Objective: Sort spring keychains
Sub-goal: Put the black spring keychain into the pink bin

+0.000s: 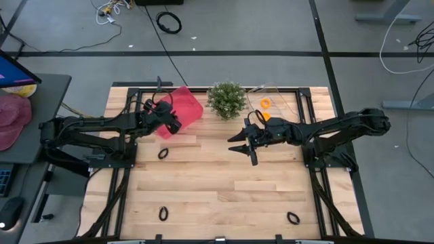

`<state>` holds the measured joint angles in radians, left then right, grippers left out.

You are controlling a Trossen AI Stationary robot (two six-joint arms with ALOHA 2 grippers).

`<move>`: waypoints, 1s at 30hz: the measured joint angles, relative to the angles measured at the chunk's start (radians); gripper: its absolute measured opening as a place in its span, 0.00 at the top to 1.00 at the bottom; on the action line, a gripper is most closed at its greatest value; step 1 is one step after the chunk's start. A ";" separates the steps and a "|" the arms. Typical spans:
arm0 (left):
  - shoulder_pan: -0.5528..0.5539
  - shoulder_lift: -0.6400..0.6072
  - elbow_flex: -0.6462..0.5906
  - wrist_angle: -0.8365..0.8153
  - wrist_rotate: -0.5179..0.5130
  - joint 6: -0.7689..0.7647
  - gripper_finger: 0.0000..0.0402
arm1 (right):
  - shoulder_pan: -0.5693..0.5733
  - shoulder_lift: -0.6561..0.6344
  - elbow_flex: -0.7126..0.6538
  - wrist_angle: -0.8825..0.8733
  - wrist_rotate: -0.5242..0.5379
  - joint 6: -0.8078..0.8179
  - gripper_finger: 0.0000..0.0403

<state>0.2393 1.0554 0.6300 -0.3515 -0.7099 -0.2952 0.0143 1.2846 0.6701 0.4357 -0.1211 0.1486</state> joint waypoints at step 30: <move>-0.218 -0.002 0.000 0.116 0.348 -0.061 0.65 | 0.396 0.000 0.016 0.039 -0.006 0.279 0.60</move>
<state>0.0213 1.0531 0.6304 -0.2352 -0.3614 -0.3557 0.4105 1.2850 0.6862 0.4750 -0.1270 0.4274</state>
